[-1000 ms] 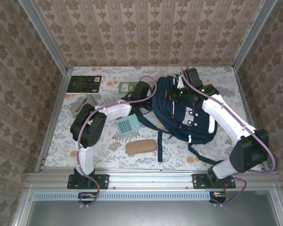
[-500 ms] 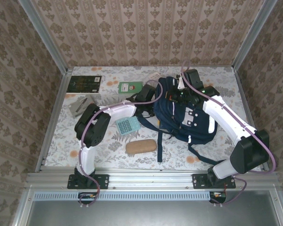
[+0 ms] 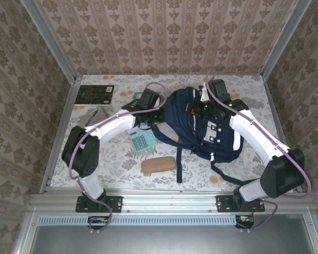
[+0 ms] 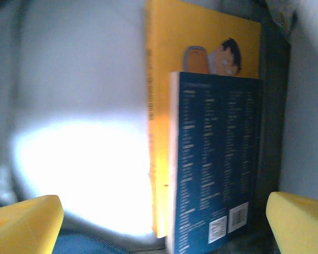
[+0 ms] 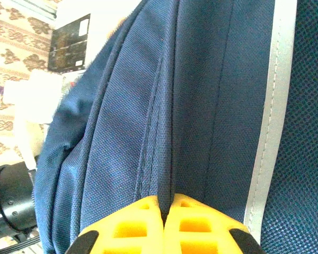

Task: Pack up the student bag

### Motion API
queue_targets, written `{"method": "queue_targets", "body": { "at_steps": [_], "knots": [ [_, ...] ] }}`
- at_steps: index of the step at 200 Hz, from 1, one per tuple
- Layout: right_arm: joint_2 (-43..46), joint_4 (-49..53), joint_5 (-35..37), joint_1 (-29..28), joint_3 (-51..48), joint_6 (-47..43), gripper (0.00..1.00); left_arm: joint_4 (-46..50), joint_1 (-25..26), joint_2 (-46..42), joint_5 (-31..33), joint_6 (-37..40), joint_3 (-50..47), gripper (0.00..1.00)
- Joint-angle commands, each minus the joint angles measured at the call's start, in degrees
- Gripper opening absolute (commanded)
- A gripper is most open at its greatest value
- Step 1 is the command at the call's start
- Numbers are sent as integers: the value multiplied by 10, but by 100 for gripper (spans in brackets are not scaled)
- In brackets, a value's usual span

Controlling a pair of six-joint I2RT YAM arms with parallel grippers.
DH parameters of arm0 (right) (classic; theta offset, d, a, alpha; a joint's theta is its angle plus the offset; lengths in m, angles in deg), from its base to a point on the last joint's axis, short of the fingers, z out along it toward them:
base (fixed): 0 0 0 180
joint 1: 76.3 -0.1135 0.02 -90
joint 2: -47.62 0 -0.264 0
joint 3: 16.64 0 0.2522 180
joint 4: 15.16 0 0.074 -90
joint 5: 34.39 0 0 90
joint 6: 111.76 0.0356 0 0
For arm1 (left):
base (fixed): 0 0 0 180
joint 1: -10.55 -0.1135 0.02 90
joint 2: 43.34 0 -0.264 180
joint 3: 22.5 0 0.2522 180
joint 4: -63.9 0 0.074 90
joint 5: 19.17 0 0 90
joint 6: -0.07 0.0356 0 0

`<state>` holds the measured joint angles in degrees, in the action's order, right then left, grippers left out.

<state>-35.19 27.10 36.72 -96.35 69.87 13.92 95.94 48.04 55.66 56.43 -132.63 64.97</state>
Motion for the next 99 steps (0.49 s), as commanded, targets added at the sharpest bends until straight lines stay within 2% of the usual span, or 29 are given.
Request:
{"method": "queue_targets", "body": {
  "at_steps": [1, 42, 99],
  "knots": [
    [27, -30, -31, 1, -7, -21, 0, 55, -48, -64, 26, 41, -33, 100],
    [26, -29, -35, 2, -16, -31, 0, 70, -110, -104, 14, 68, -69, 100],
    [19, -16, -27, 3, 2, -49, 0, 88, -190, -90, 9, 91, -62, 99]
  ]
}}
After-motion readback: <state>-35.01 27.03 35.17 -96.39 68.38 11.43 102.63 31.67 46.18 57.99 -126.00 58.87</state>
